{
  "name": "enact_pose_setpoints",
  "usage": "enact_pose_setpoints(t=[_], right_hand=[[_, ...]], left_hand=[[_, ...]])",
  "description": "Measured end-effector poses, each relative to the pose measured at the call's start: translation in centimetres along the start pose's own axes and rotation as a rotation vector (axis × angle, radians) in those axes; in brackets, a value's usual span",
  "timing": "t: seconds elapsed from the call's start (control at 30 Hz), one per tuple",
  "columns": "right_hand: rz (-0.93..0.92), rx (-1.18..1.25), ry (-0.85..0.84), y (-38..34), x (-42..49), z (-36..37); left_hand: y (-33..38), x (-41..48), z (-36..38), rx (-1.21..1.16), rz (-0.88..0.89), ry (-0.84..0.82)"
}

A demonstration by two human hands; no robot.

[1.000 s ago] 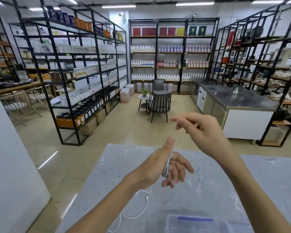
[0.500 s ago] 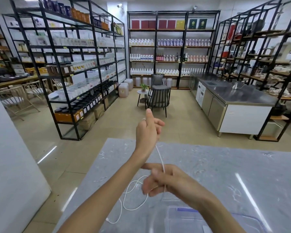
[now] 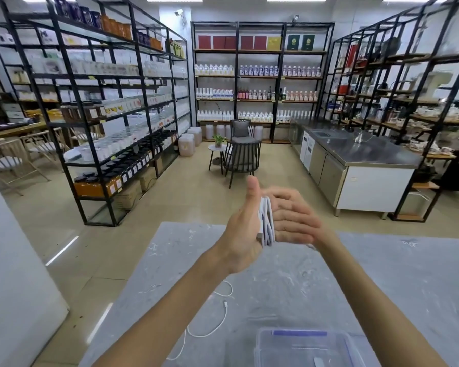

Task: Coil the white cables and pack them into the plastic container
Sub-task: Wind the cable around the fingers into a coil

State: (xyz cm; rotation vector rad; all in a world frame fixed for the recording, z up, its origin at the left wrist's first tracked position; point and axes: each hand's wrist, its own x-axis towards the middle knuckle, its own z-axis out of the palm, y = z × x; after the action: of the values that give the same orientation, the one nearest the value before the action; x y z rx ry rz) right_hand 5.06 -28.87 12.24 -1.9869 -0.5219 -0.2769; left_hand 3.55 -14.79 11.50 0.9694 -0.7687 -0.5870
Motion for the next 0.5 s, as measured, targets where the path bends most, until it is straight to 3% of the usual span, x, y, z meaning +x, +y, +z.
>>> enact_pose_setpoints(t=[0.1,0.2,0.3,0.37,0.5], right_hand=[[0.123,-0.068,0.059,1.4,-1.9,3.6],[0.104,-0.157,0.09,1.1,-5.0,6.4],[-0.084,-0.701,-0.023,-0.3,-7.4,6.5],[-0.251,-0.973,0.003,-1.8,-7.4,5.4],[-0.458,-0.984,0.069,-4.2,-5.3,1.9]], left_hand=[[1.0,0.5,-1.1,-0.128,0.053,0.105],[1.6,0.6,-3.3,-0.161,0.049,0.295],[1.3,0.3,-4.6,-0.078,0.003,0.44],[0.7,-0.1,-4.5,-0.015,-0.088,0.447],[-0.1,-1.6,-3.8,0.205,-0.201,0.272]])
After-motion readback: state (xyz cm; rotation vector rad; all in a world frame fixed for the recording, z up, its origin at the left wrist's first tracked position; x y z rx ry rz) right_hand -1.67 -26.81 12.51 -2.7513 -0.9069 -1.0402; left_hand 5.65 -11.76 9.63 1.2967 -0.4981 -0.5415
